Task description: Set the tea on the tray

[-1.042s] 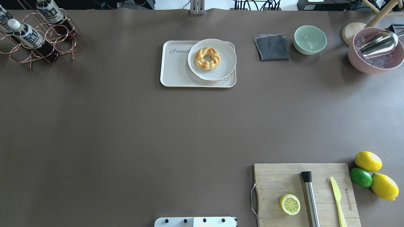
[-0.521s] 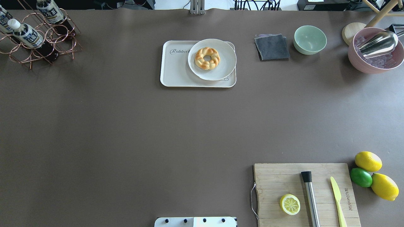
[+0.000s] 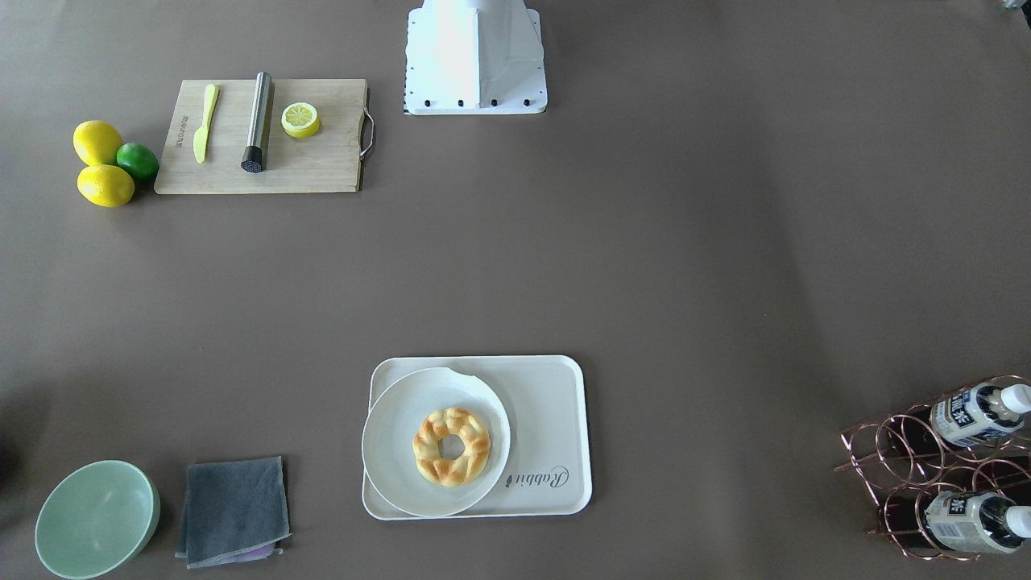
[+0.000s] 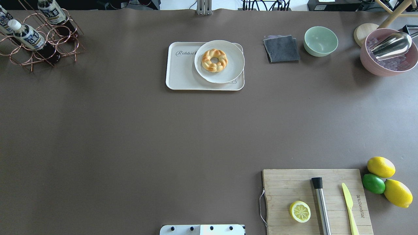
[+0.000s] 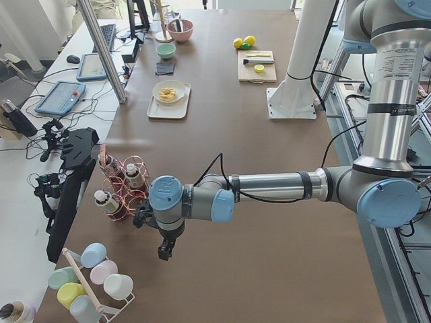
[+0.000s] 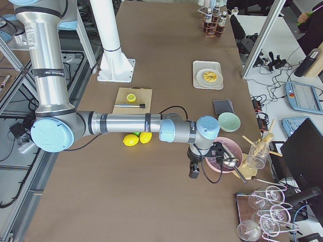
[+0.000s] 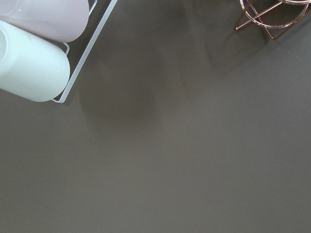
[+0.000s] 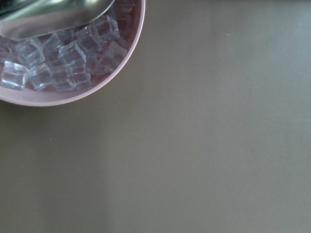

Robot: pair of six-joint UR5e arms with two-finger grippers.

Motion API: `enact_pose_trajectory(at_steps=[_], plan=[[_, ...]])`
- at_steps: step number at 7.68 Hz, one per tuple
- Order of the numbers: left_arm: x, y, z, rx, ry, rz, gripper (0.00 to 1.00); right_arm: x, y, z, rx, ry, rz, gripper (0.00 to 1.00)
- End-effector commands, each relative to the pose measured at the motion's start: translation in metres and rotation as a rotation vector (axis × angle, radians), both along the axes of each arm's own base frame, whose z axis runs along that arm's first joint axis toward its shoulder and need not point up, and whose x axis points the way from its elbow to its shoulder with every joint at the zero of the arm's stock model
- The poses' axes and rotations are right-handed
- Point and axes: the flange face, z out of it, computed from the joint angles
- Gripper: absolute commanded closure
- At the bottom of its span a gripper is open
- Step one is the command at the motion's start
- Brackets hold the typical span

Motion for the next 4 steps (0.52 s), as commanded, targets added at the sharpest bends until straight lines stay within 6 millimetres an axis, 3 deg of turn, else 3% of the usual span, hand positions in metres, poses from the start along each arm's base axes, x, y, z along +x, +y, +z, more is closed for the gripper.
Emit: enact_pose_trajectory(at_steps=[1,4], plan=[[0.0,0.0009,0.0027,-0.009,0.001,-0.003,0.02,0.0001,-0.0009,0.0009,-0.002,0.0,0.0,0.0],[0.0001,0.0017,0.0035,-0.011,0.001,-0.003,0.02,0.0002,0.0011,0.0019,-0.003,0.0,0.0,0.0]])
